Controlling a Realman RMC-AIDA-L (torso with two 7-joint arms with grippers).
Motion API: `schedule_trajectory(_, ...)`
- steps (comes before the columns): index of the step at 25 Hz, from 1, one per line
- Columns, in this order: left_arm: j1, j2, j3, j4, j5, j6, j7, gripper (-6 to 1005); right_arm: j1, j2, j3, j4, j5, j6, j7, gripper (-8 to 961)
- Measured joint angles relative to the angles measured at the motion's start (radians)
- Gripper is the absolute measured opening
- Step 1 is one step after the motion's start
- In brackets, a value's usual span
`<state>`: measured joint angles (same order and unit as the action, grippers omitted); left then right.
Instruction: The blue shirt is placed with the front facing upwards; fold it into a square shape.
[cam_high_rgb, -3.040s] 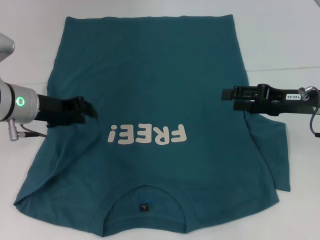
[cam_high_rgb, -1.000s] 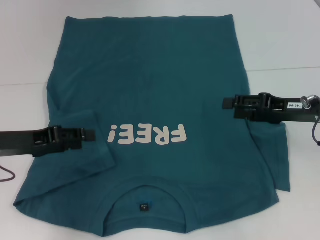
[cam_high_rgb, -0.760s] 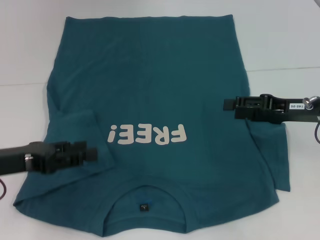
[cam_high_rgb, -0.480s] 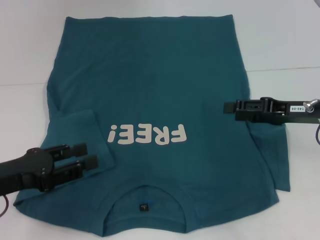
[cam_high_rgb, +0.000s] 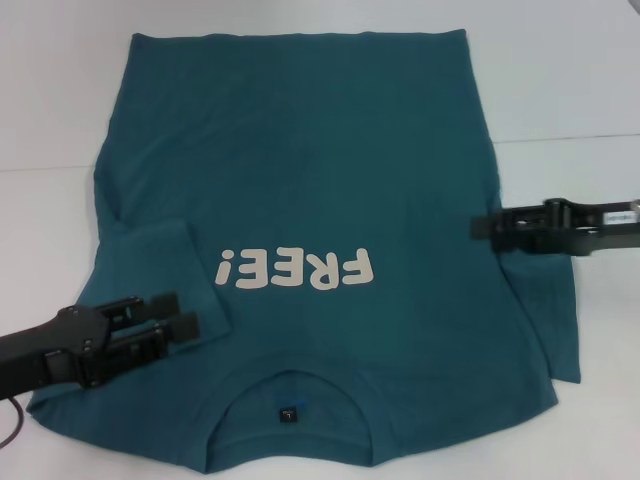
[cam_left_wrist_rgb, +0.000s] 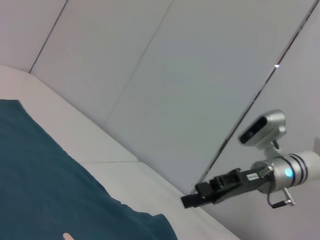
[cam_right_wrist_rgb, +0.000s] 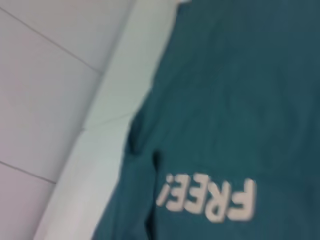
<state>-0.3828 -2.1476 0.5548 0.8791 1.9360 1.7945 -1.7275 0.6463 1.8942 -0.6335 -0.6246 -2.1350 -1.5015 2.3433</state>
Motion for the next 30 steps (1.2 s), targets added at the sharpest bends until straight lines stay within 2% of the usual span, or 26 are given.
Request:
schedule_trajectory(5,-0.011,0.003,-0.001,0.0,-0.002,-0.007,-0.023,581,-0.011,-0.095,-0.001,-0.027,-0.035,-0.058,0.084,644)
schedule_trajectory(7,-0.018,0.001,-0.001,0.0,-0.003,-0.008,-0.024,581,-0.02,-0.116,0.003,-0.058,-0.07,-0.059,0.124,639)
schedule_trajectory(9,-0.024,-0.001,-0.001,0.0,-0.003,-0.009,-0.031,581,-0.032,-0.121,0.008,-0.096,-0.122,-0.049,0.165,635)
schedule_trajectory(15,-0.041,-0.002,-0.001,-0.002,-0.004,-0.016,-0.05,580,-0.044,-0.112,0.01,-0.115,-0.237,0.019,0.223,621)
schedule_trajectory(19,-0.048,-0.003,0.002,-0.002,-0.005,-0.026,-0.05,580,-0.041,-0.089,0.008,-0.109,-0.289,0.081,0.248,612)
schedule_trajectory(20,-0.048,-0.003,0.003,-0.002,-0.005,-0.029,-0.05,580,-0.035,-0.076,0.008,-0.099,-0.299,0.115,0.25,610)
schedule_trajectory(21,-0.048,-0.004,0.005,-0.002,-0.005,-0.032,-0.05,580,-0.035,-0.076,0.008,-0.099,-0.299,0.115,0.25,608)
schedule_trajectory(26,-0.048,-0.007,0.005,-0.002,-0.005,-0.036,-0.05,580,-0.02,-0.042,0.004,-0.056,-0.303,0.213,0.25,597)
schedule_trajectory(30,-0.046,-0.007,0.002,-0.002,-0.005,-0.037,-0.05,580,0.003,-0.028,0.0,0.001,-0.304,0.283,0.244,588)
